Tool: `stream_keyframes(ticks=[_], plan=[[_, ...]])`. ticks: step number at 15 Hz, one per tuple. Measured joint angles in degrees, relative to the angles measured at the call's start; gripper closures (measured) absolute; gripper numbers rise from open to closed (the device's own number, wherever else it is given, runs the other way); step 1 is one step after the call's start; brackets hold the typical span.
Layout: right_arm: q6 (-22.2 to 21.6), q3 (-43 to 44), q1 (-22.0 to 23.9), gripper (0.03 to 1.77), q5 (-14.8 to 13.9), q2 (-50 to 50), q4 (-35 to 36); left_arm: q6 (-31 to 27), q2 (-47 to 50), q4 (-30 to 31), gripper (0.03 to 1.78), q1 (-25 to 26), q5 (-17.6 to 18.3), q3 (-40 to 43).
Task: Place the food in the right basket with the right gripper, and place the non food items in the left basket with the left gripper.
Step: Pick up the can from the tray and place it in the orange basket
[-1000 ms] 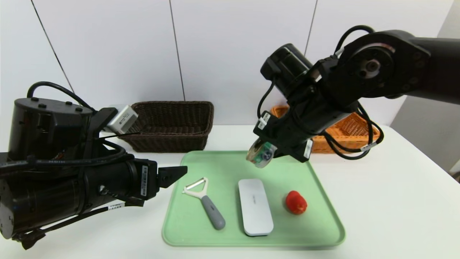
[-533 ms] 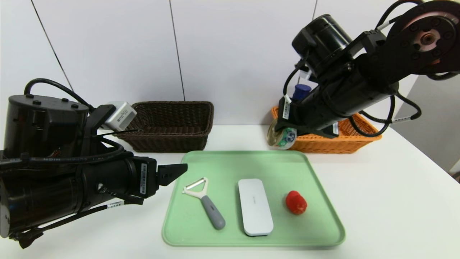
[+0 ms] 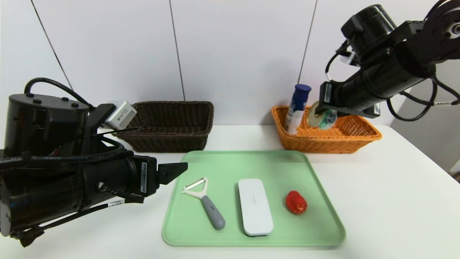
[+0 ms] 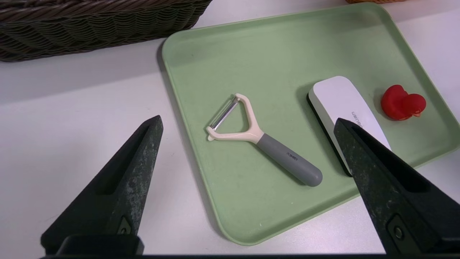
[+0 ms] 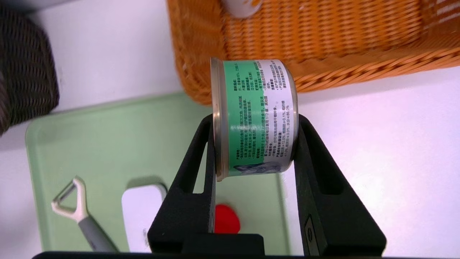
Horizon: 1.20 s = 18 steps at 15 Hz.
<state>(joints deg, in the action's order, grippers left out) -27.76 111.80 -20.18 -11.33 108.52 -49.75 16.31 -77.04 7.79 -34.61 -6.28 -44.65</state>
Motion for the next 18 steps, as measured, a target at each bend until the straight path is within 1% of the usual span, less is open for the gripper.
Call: stream_keyframes(ticks=[2,4,6,8,9,12,16,18], plan=[[0.2,0.0,3.9,1.18,0.5,0.0,1.0,0.0,-0.2,0.0,0.12,0.0,0.0,0.0],[0.2,0.0,7.1,1.18,1.8,0.6,1.1,0.0,-0.4,0.0,0.12,0.0,0.0,-0.1],[0.0,-0.1,10.4,1.18,4.3,2.2,1.9,0.0,-0.5,0.0,0.12,0.0,0.0,-0.5],[-0.9,-0.1,13.0,1.18,8.1,4.1,5.9,0.0,-0.5,0.0,0.12,0.0,0.0,-0.6],[-1.4,-0.1,13.8,1.18,9.0,5.2,7.8,0.1,-0.6,0.0,0.12,0.0,0.0,-0.6],[-2.5,-0.1,15.4,1.18,9.7,8.7,13.1,0.2,-1.3,0.1,0.12,0.1,0.0,-1.8],[-2.9,-0.1,16.3,1.18,9.8,13.6,18.5,0.3,-2.6,0.1,0.12,1.3,0.0,-4.1],[-4.2,-0.1,16.7,1.18,9.7,15.9,20.8,0.2,-2.9,0.1,0.12,1.9,0.1,-4.5]])
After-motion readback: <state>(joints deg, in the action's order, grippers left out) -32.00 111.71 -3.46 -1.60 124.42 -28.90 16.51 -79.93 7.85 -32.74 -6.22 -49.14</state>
